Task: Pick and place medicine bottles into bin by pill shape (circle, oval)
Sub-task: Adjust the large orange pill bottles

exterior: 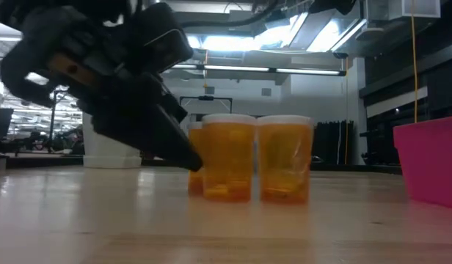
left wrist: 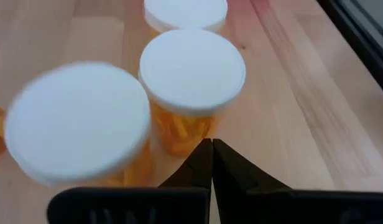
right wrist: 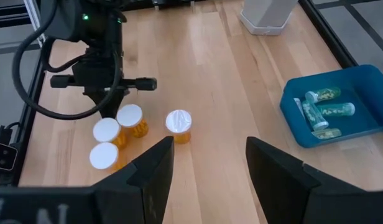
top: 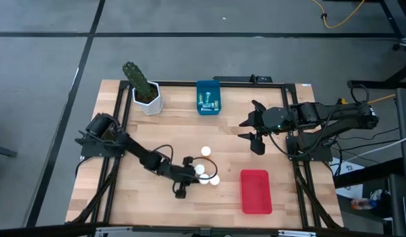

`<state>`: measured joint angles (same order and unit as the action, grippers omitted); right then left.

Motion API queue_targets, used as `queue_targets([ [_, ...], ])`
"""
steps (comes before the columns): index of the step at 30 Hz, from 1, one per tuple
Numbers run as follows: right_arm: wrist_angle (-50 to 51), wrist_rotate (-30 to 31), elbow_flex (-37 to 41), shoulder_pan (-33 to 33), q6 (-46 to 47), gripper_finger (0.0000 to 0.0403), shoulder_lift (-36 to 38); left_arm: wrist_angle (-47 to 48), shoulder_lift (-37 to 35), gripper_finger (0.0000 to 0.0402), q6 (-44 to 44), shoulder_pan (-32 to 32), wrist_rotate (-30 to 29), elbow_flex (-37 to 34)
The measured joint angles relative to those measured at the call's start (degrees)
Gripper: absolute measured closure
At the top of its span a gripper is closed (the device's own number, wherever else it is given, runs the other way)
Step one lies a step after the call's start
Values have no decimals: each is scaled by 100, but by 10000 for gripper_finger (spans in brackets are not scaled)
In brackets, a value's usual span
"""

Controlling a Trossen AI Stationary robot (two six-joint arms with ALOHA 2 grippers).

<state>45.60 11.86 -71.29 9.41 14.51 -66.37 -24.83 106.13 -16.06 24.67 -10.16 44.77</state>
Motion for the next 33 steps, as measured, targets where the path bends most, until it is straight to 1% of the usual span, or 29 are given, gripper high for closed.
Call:
queue_targets([
  [2, 7, 0, 0, 0, 7, 201, 0, -34, 0, 401, 132, -97, 88, 0],
  [7, 11, 2, -2, 0, 17, 201, 0, -211, 18, 401, 376, -261, 88, 0],
  [13, 12, 2, -2, 0, 19, 201, 0, -613, 284, 401, 515, -335, 90, 25],
  [19, 11, 2, 0, 0, 21, 201, 0, -615, 847, 401, 753, -335, 92, 557],
  [22, 11, 2, 0, 0, 21, 201, 0, -527, 940, 401, 1030, -335, 98, 811],
  [27, 11, 0, 0, 0, 21, 201, 1, -18, 696, 401, 1172, -328, 108, 920],
  [33, 23, -11, -1, 0, 23, 201, 0, 1473, 62, 401, 938, -211, -98, 925],
])
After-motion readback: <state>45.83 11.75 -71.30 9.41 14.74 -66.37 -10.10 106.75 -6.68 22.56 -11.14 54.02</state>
